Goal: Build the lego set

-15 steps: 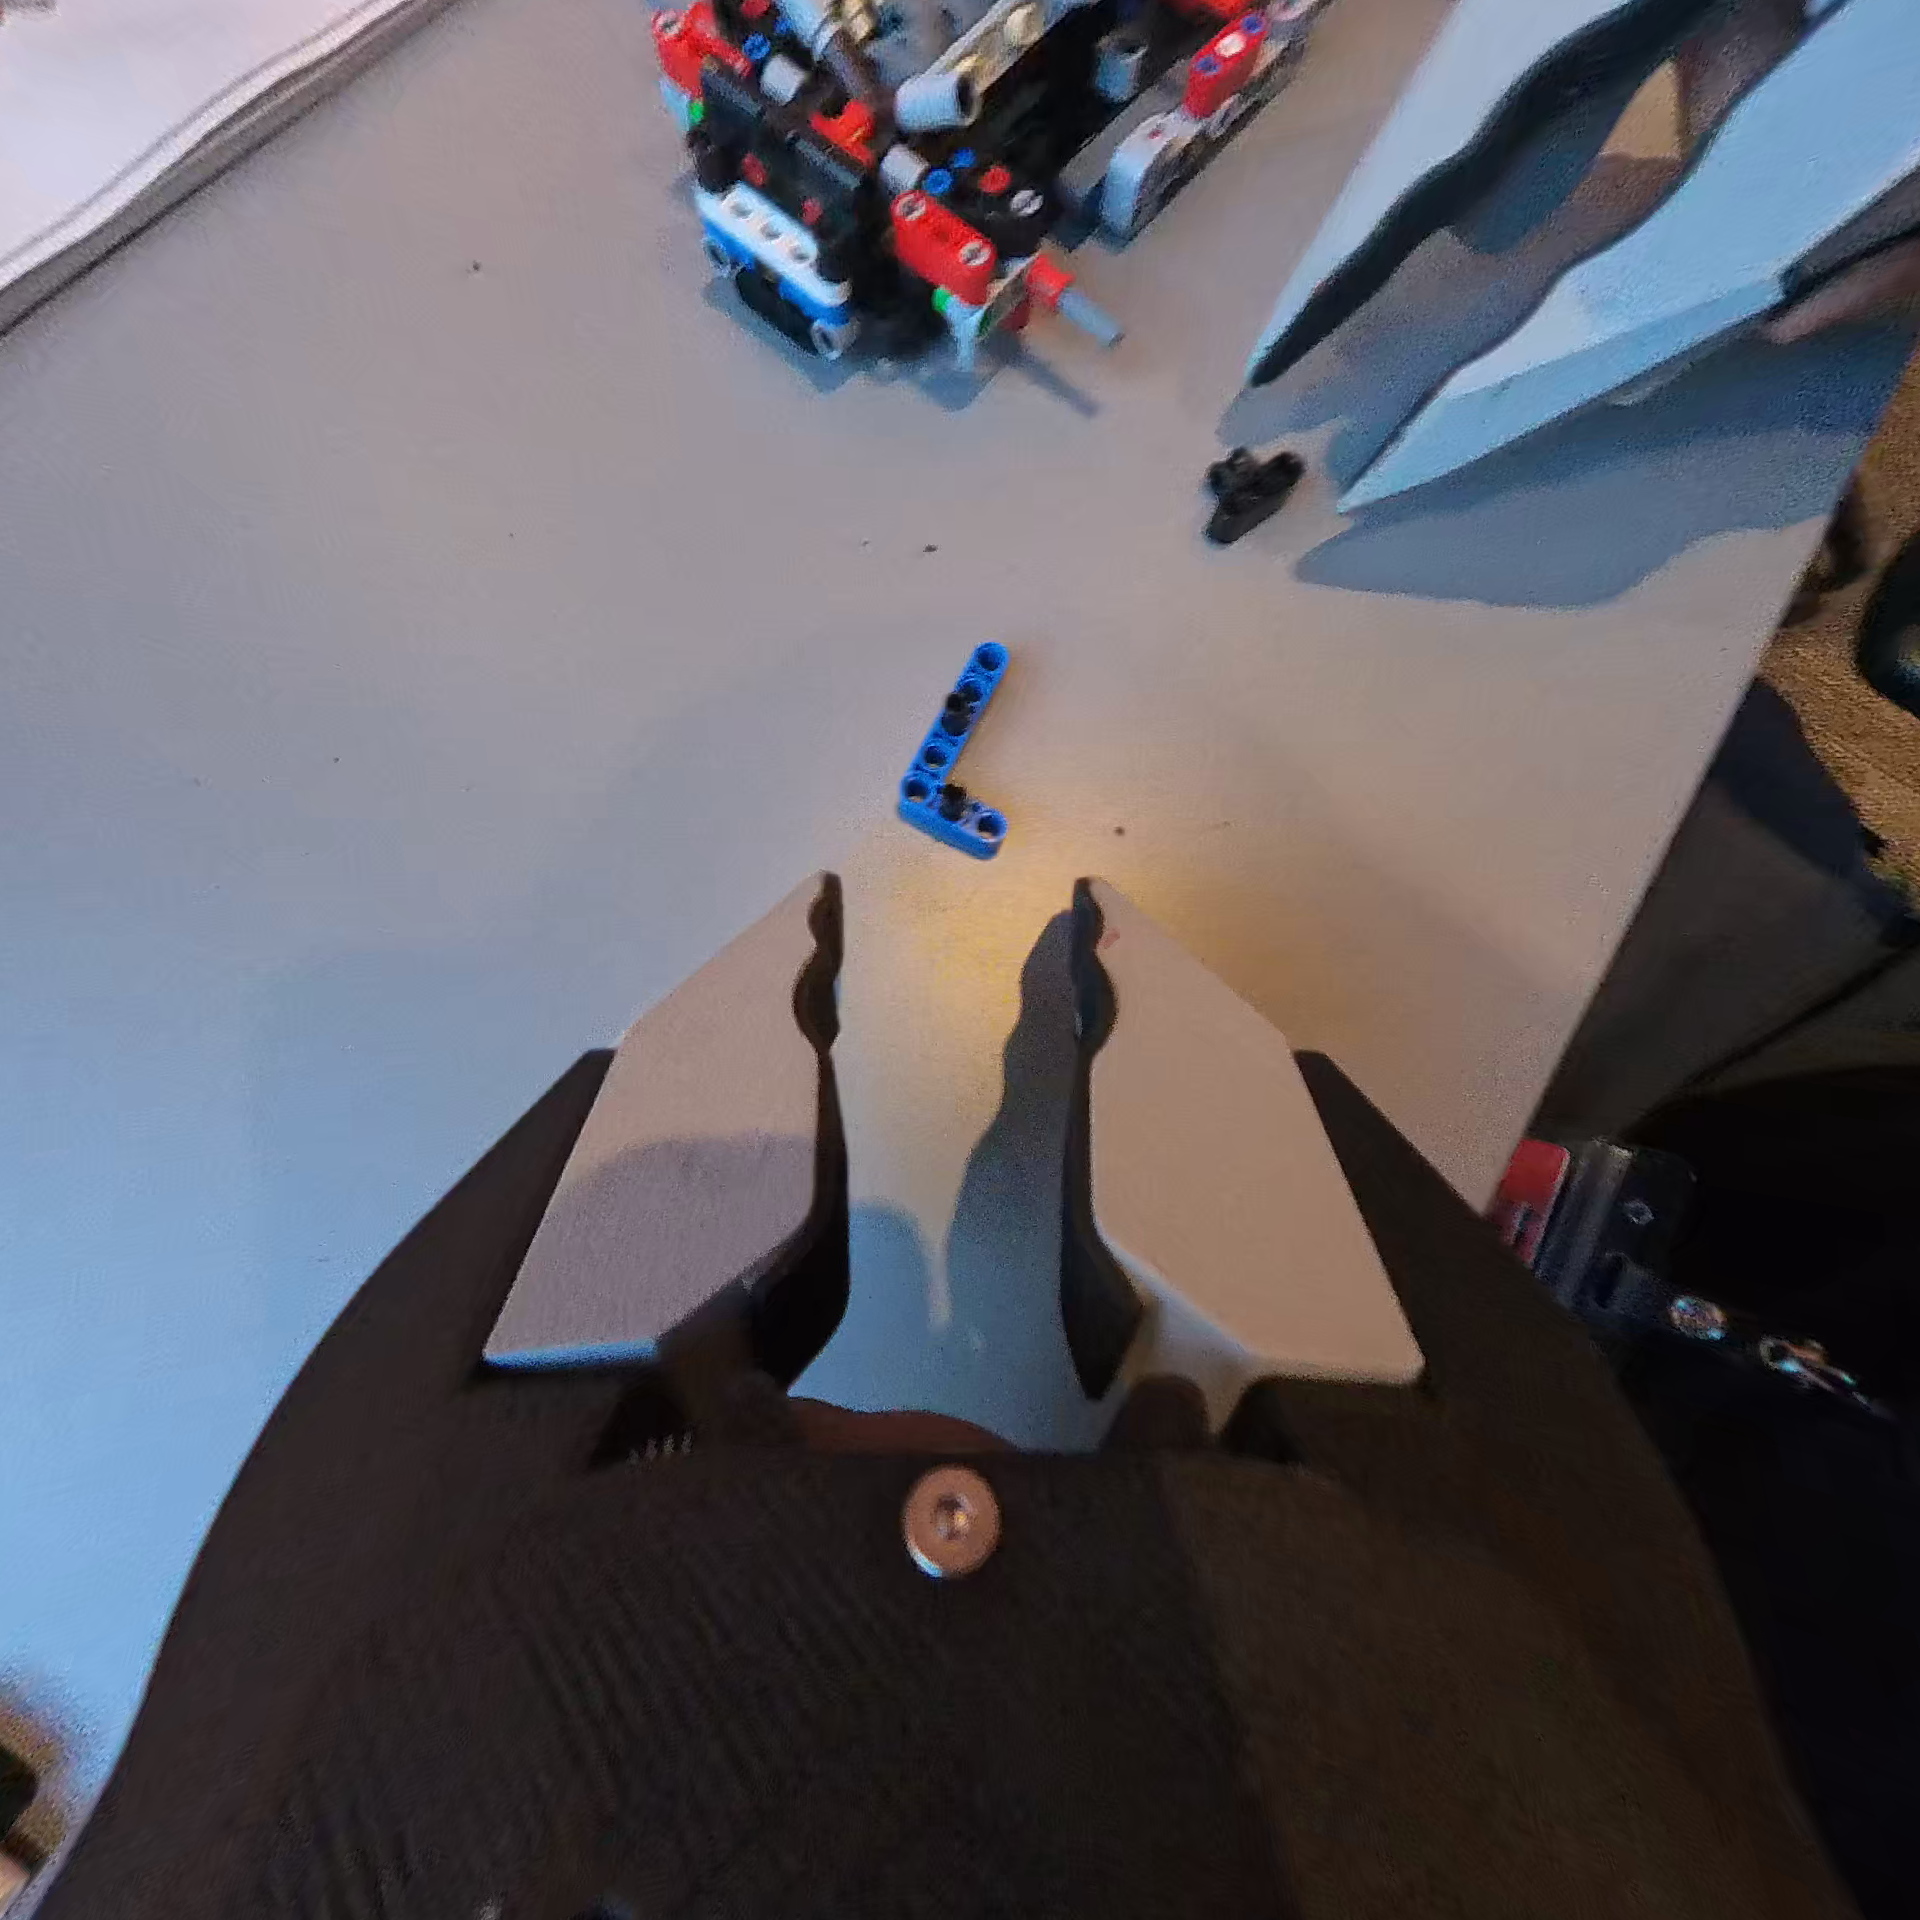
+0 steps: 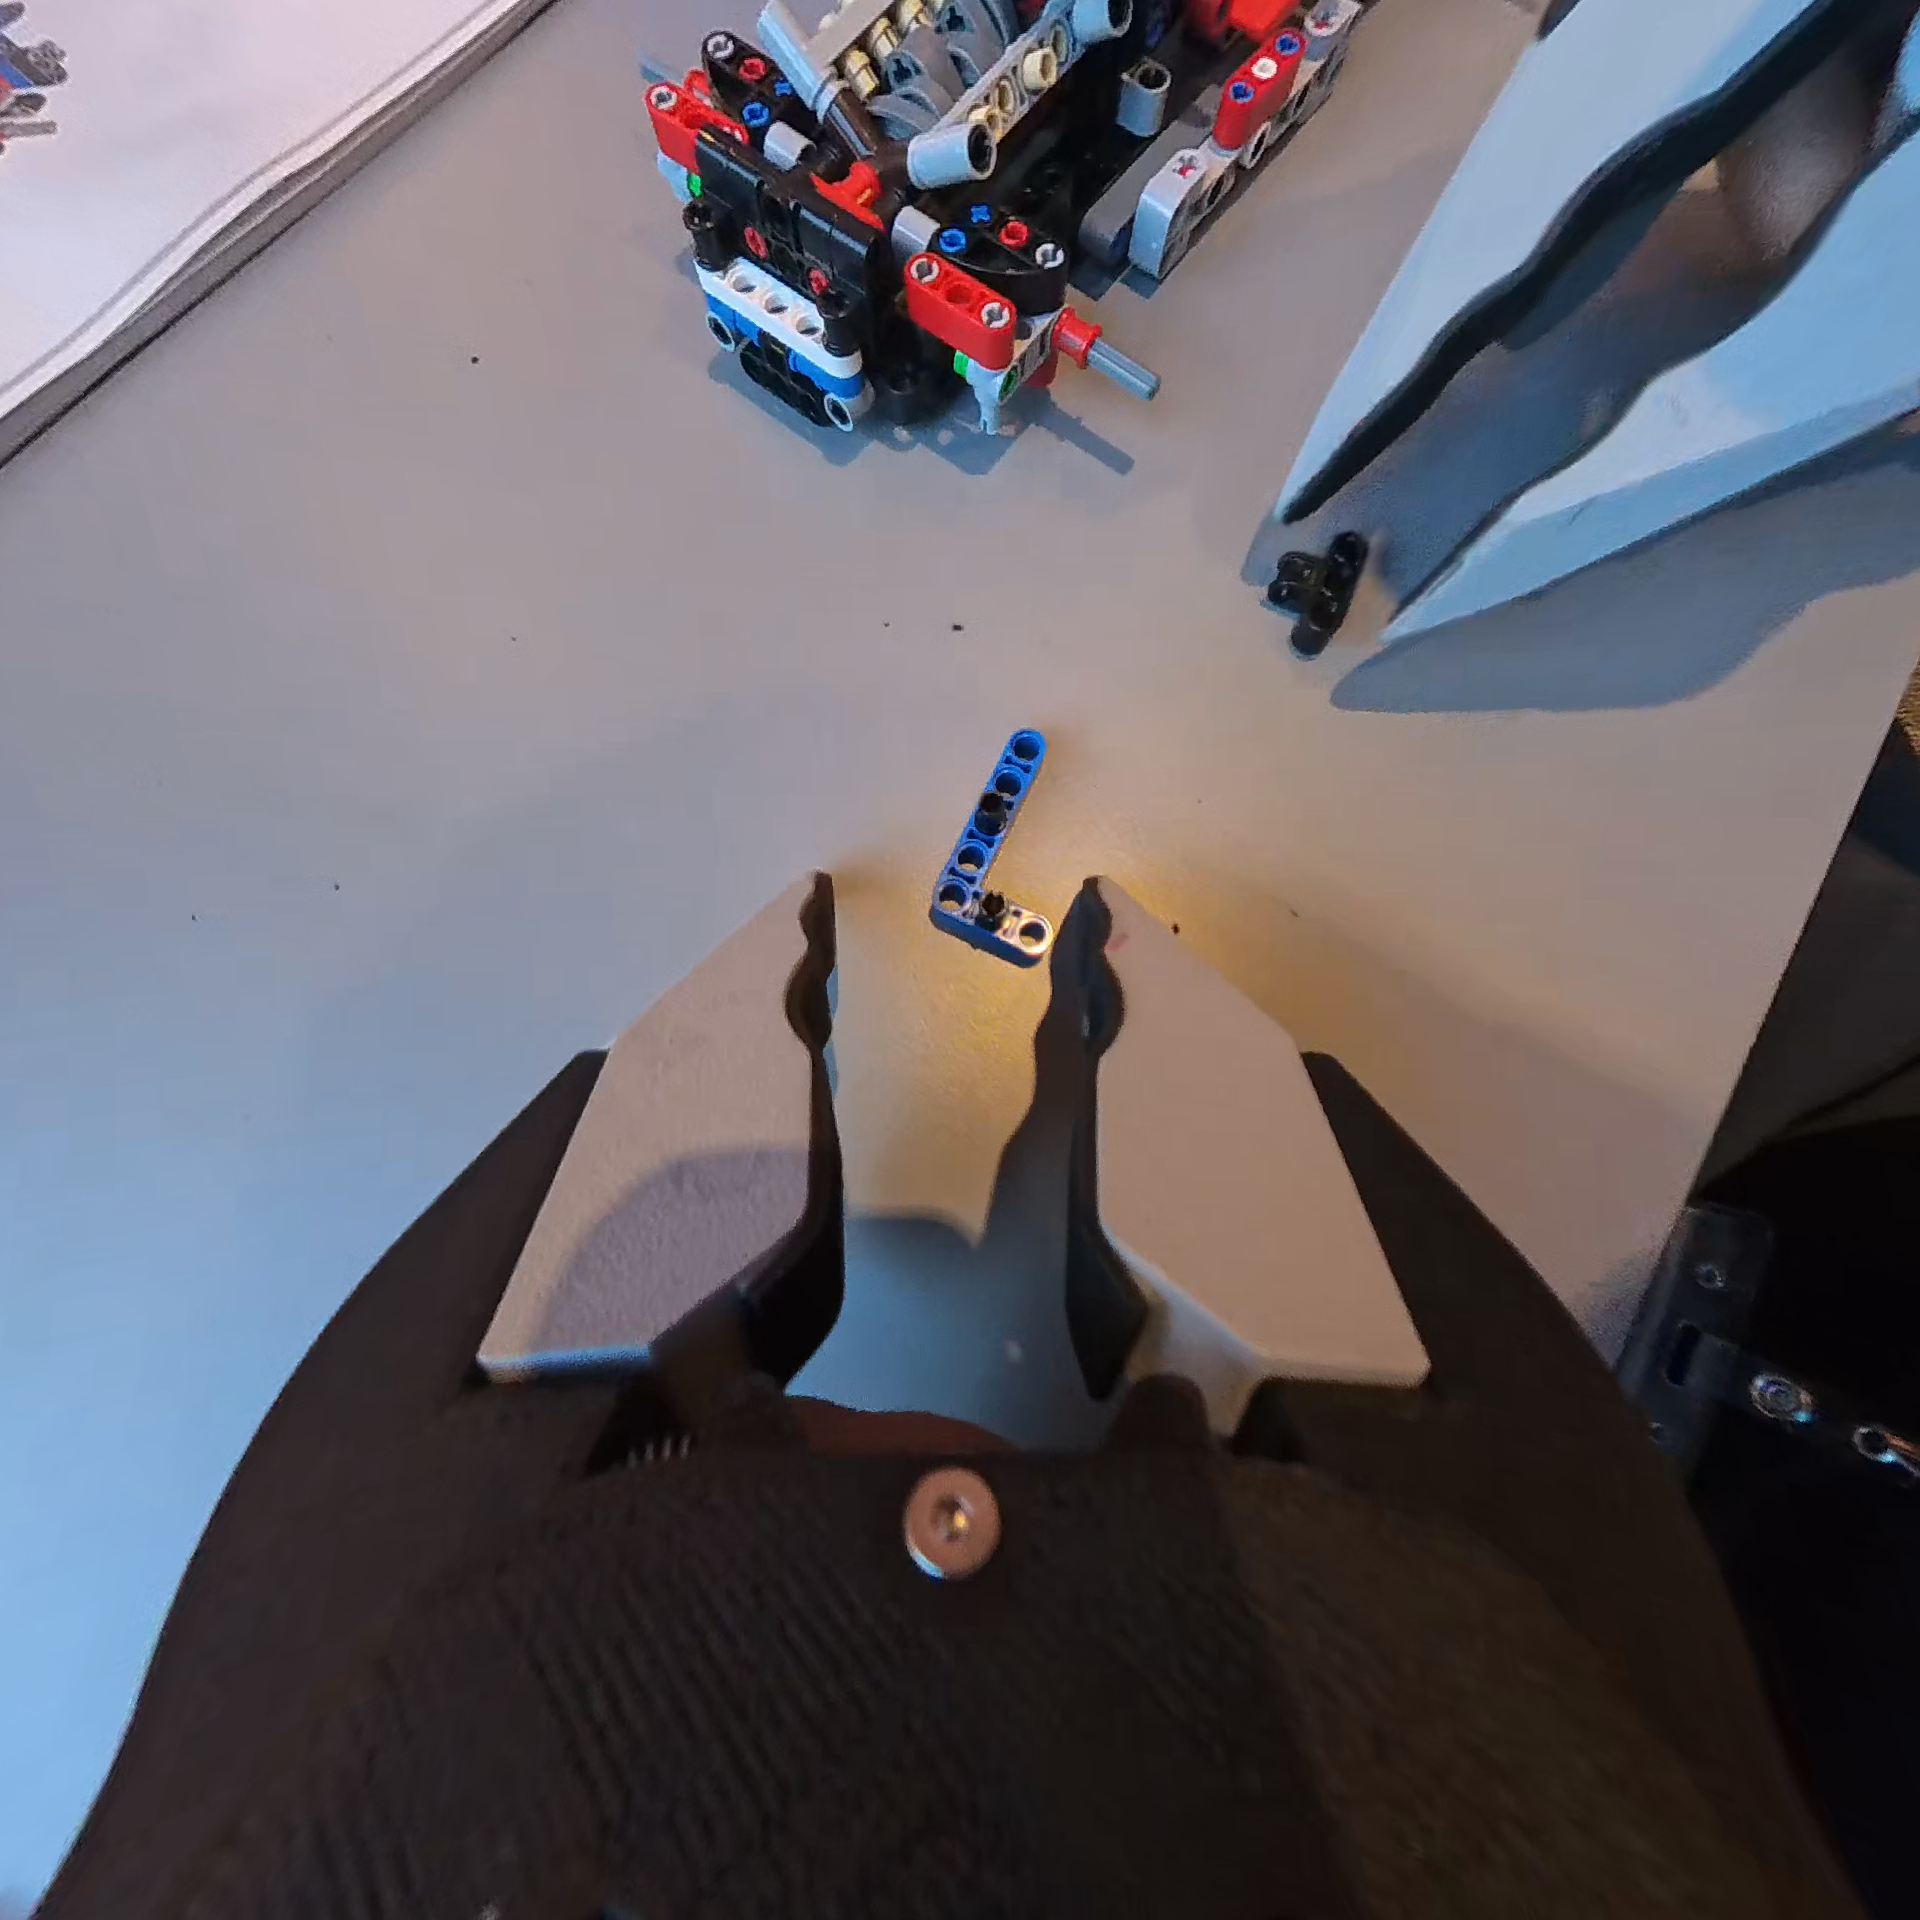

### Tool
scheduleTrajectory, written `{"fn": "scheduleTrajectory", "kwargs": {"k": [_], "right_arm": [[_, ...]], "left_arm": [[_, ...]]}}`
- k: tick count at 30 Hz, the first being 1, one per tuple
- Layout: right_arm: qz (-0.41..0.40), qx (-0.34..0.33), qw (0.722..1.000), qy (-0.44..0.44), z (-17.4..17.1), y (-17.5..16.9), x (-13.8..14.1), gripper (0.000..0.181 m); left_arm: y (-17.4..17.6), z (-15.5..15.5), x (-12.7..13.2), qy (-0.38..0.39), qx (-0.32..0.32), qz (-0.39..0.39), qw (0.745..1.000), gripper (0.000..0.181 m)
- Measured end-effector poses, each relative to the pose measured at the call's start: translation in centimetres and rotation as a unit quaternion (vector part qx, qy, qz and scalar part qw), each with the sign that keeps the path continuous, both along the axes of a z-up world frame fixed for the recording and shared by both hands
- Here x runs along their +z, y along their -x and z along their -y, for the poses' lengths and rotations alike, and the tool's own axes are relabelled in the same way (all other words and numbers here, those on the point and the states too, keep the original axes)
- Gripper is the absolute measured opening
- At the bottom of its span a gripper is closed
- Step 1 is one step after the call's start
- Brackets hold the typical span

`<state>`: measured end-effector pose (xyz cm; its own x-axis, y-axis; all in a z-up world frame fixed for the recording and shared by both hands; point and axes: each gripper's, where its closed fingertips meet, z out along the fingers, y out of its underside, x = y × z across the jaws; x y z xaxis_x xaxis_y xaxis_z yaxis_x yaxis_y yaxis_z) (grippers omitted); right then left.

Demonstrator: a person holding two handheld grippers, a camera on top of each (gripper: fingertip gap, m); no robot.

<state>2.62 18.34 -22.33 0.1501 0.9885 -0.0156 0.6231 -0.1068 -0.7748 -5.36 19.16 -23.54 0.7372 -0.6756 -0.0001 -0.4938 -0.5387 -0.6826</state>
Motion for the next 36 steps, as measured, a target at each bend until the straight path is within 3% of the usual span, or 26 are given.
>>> {"fn": "scheduleTrajectory", "kwargs": {"k": [2, 6, 14, 20, 23, 27, 32, 36], "right_arm": [[-0.023, -0.008, 1.000, -0.003, -0.1, -0.4, 0.6, 0.023], [-0.068, -0.015, 0.998, -0.006, -0.2, -0.9, 2.0, 0.023], [-0.090, -0.001, 0.995, -0.042, 0.7, -0.8, 3.0, 0.022], [-0.074, -0.004, 0.996, -0.046, 1.8, -0.7, 2.5, 0.021], [-0.088, 0.010, 0.996, -0.025, 2.7, -0.7, 3.2, 0.021], [-0.116, 0.035, 0.992, 0.030, 3.8, -1.1, 4.0, 0.018], [-0.132, 0.033, 0.989, 0.048, 3.5, -1.8, 4.0, 0.014], [-0.082, -0.019, 0.996, -0.019, 1.0, -2.8, 2.7, 0.014]], "left_arm": [[-0.2, 0.0, 0.0, -0.002, -0.012, 0.003, 1.000, 0.043], [-0.9, 0.5, 0.0, -0.013, -0.050, 0.007, 0.999, 0.010], [-1.0, 1.7, 0.2, -0.022, -0.066, -0.013, 0.997, 0.010], [-3.8, 2.9, 2.6, -0.140, -0.100, -0.010, 0.985, 0.010], [-5.0, 3.2, 4.2, -0.253, -0.125, -0.053, 0.958, 0.010], [-5.7, 3.5, 6.2, -0.392, -0.151, -0.124, 0.899, 0.010], [-5.9, 3.6, 6.5, -0.487, -0.197, -0.183, 0.831, 0.010], [-4.4, 1.0, 6.6, -0.508, -0.185, -0.197, 0.818, 0.010]]}}
